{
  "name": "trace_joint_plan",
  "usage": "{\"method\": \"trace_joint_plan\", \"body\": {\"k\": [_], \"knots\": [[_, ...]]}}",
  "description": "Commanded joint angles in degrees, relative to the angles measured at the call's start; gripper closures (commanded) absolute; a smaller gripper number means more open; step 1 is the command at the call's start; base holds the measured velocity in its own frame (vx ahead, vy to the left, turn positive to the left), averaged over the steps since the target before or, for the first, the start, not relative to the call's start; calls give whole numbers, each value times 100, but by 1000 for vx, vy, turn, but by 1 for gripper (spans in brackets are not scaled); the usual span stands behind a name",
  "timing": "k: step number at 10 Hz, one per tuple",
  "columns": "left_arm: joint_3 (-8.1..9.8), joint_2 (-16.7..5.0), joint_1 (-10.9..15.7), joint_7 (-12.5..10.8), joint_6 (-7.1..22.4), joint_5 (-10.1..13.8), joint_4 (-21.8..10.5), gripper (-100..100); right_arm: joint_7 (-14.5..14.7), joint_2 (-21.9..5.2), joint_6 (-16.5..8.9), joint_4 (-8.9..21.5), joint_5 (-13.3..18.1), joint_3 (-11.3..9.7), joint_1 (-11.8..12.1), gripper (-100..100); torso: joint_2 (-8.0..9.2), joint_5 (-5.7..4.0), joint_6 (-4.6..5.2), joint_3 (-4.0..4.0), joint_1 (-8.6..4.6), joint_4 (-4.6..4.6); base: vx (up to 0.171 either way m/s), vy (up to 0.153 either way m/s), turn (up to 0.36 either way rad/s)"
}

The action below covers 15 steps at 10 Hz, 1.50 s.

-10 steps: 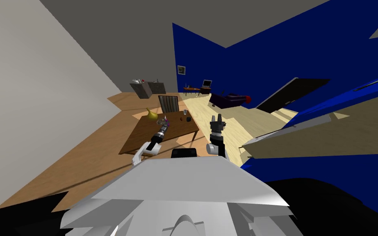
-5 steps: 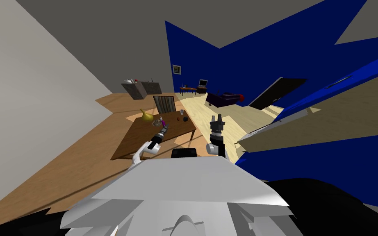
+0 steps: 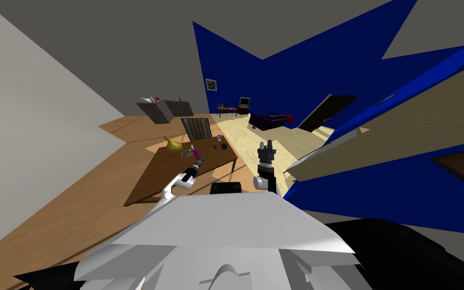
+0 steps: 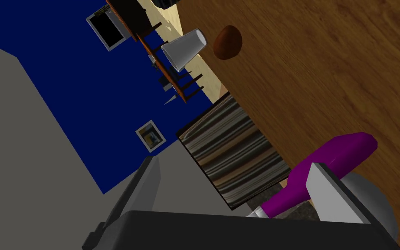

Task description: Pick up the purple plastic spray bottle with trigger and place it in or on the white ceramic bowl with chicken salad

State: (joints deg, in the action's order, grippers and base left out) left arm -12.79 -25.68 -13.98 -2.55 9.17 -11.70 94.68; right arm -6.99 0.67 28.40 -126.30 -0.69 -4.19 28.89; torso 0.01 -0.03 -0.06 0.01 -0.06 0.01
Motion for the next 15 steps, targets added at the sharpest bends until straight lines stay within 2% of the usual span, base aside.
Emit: {"method": "trace_joint_plan", "body": {"k": [1,2,3,4,5,6,7,10,11,14,15], "knots": [[-8,-127,71,78,127,-59,-279,-100,0,0,0,0,0,0,0,0,0,0,0,0,0,0,17,-30,-128],[-3,-257,137,146,215,-91,-455,-100,0,0,0,0,0,0,-1,0,-3,1,3,-2,1,0,32,-46,-201],[-3,-257,137,146,215,-91,-516,-100,0,0,0,0,0,0,0,0,-8,0,3,-4,-4,-1,22,-31,-57],[10,-388,200,221,291,-119,-742,-100,0,0,0,0,0,0,0,0,-5,0,0,-3,0,-1,18,-26,-139],[10,-388,200,221,291,-119,-751,-100,0,0,0,0,0,0,0,0,-3,1,2,-2,3,-1,13,-16,-57],[30,-519,258,302,357,-144,-956,-100,0,0,0,0,0,0,0,0,-1,1,0,-1,5,0,21,-22,-119],[30,-519,258,302,357,-144,-985,-100,0,0,0,0,0,0,0,0,-3,1,2,-2,4,0,19,-18,-61],[120,-900,415,570,504,-203,-1584,-100,0,0,0,0,0,0,0,0,-11,0,3,-6,3,-2,39,-29,-173],[120,-900,415,570,504,-203,-1668,-100,0,0,0,0,0,0,0,0,-14,0,1,-8,2,-3,33,-23,-33],[227,-1251,548,843,601,-245,-2248,-100,0,0,0,0,0,0,0,0,-8,0,2,-5,3,-1,36,-25,-143],[227,-1251,548,843,601,-245,-2291,-100,0,0,0,0,0,0,0,0,-11,0,0,-6,1,-2,36,-13,-36]]}}
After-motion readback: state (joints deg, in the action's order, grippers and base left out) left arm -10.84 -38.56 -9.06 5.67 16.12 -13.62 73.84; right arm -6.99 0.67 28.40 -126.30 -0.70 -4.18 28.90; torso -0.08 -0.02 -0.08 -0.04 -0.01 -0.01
